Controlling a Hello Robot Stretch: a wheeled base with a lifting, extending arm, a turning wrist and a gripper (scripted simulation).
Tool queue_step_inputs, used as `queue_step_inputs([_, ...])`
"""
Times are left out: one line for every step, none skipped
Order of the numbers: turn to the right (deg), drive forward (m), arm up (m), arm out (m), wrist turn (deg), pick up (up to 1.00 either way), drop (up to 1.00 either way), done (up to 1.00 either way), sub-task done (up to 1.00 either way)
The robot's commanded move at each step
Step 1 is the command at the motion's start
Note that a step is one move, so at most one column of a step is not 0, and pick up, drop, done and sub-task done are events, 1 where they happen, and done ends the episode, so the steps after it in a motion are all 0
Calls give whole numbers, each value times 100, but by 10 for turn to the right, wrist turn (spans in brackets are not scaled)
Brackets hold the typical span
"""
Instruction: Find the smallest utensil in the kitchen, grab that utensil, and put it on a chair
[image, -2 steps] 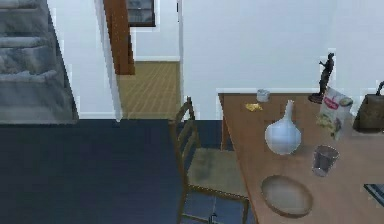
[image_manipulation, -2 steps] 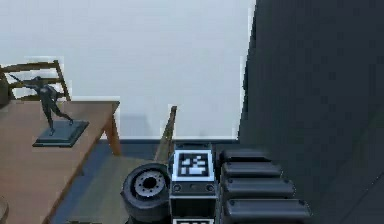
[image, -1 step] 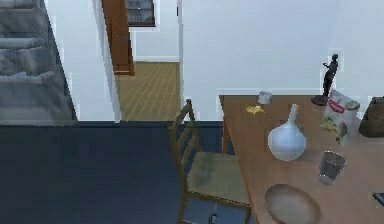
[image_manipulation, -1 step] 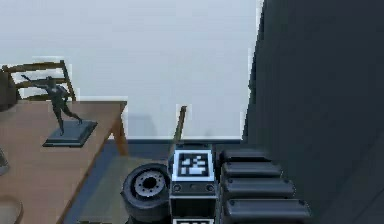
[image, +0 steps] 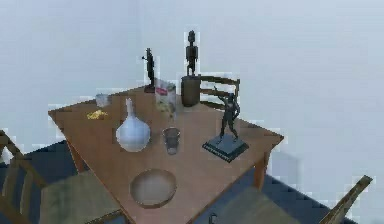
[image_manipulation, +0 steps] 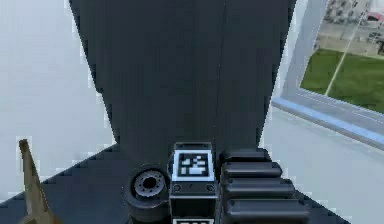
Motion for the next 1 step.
queue_step_inputs([450,0,0,0,0,0,0,0,0])
